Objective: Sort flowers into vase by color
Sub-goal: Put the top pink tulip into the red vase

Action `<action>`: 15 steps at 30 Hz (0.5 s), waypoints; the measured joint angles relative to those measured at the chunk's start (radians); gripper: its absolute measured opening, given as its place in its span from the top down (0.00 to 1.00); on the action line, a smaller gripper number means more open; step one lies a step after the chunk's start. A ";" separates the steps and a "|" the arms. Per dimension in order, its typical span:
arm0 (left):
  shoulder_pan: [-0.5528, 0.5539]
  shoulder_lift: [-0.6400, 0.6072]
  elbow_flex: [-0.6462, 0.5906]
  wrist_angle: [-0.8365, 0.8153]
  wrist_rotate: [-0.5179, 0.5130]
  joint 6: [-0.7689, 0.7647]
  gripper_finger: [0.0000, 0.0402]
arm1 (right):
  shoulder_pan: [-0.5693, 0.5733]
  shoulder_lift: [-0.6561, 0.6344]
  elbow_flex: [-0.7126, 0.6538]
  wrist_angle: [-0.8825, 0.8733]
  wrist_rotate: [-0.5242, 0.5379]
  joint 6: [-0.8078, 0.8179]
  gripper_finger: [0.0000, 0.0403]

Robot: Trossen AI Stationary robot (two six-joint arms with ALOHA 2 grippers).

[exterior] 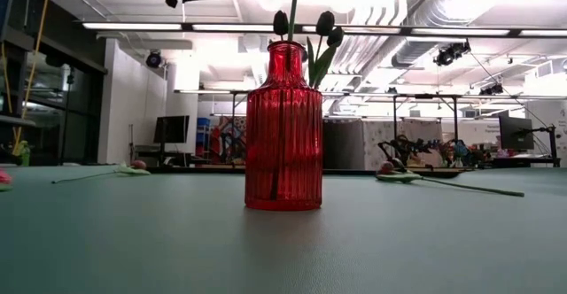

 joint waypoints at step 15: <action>0.000 0.000 0.000 0.000 0.009 0.039 0.29 | -0.001 0.154 0.000 0.137 0.138 -0.095 1.00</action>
